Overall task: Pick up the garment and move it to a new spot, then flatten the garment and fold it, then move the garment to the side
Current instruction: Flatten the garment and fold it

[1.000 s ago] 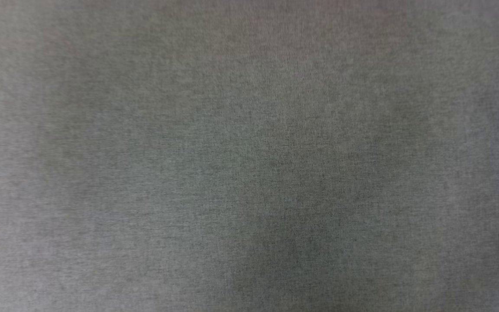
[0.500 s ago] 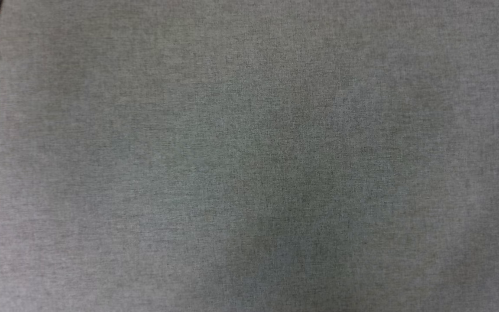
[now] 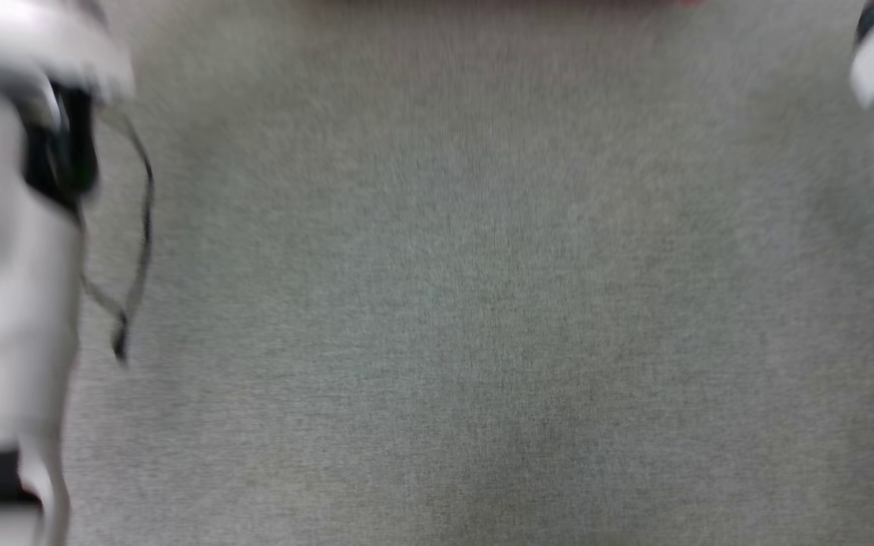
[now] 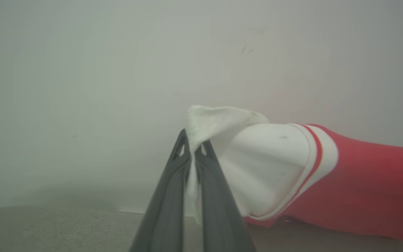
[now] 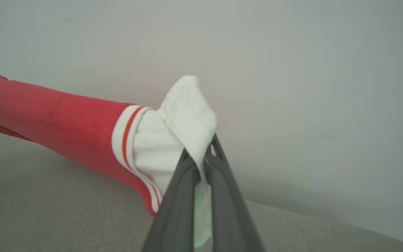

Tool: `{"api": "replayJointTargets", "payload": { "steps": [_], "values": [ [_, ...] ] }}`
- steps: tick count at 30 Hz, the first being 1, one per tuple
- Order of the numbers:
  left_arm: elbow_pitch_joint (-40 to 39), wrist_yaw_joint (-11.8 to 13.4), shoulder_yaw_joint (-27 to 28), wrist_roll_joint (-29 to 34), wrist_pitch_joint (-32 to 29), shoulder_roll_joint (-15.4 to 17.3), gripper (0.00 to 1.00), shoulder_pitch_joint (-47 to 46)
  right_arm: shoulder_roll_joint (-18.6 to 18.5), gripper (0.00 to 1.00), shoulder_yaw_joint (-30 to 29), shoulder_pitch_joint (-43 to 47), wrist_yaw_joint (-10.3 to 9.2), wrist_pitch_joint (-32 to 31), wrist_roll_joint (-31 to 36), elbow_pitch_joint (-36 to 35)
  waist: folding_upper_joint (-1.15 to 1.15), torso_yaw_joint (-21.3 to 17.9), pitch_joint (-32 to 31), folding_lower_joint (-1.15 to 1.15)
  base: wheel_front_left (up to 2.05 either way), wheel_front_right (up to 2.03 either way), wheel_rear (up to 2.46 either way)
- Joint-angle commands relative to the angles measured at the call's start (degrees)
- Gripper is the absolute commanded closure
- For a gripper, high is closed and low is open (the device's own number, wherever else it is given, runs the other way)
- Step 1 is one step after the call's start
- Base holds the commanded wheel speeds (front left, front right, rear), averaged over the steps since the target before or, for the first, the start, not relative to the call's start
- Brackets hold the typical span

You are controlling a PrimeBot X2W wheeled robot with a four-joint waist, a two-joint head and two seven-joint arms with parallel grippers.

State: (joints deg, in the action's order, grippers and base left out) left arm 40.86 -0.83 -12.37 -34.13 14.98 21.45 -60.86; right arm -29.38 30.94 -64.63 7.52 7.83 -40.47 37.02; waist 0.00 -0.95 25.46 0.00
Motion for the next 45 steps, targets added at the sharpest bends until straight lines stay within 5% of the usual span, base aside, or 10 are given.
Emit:
{"api": "replayJointTargets", "payload": {
  "steps": [1, 8, 16, 29, 30, 33, 40, 45],
  "values": [
    [-2.1, 0.4, 1.0, 0.0, 0.3, 0.4, 1.00, 4.2, -1.3, 1.00, 0.1, 3.8, -0.06, -0.2, -1.1, -1.6, 0.00, 0.7, -4.9, 0.00, 0.00, 0.00, 0.00],
    [-13.5, 3.4, 3.9, 0.8, 0.3, 0.6, 1.00, 27.2, -3.4, 1.00, -3.3, 22.6, -0.09, -0.9, -3.3, -8.5, 0.00, 0.5, -11.0, 0.00, 0.00, 0.00, 0.00],
    [-22.0, 6.9, 4.7, -0.9, -1.0, 0.4, 1.00, 47.1, -0.9, 1.00, -10.2, 42.5, -0.09, -2.8, -0.4, -13.8, 0.00, 0.6, -16.8, 0.00, 0.00, 0.00, 0.00],
    [-29.7, 10.7, 2.9, -2.6, -7.3, 0.7, 1.00, 69.6, 9.7, 1.00, -23.0, 74.1, -0.09, -14.4, 10.3, -26.6, 0.00, 1.9, -22.2, 0.00, 0.00, 0.00, 0.00],
    [-29.8, 10.8, 2.8, -2.5, -7.0, 0.6, 1.00, 70.0, 10.5, 0.83, -23.7, 75.7, -0.08, -15.7, 11.2, -27.4, 0.00, 2.0, -22.2, 0.00, 0.00, 0.00, 0.00],
    [-30.0, 10.7, 2.4, -2.4, -6.0, -0.1, 1.00, 70.0, 12.4, 0.00, -25.1, 79.3, -0.08, -19.5, 13.8, -30.1, 0.00, 2.2, -21.6, 0.00, 0.00, 0.00, 0.00],
    [-32.1, 10.6, 1.2, -0.9, -4.0, -1.1, 1.00, 67.0, 14.6, 0.00, -30.8, 77.1, -0.05, -22.5, 15.2, -38.9, 0.00, 2.9, -19.6, 0.00, 0.00, 0.00, 0.00],
    [-35.0, 10.7, 0.6, 1.0, -2.3, -1.5, 1.00, 63.6, 14.1, 0.00, -36.6, 67.1, -0.05, -24.2, 13.9, -38.0, 0.00, 3.7, -16.1, 0.00, 0.00, 0.00, 0.00]
  ]
}}
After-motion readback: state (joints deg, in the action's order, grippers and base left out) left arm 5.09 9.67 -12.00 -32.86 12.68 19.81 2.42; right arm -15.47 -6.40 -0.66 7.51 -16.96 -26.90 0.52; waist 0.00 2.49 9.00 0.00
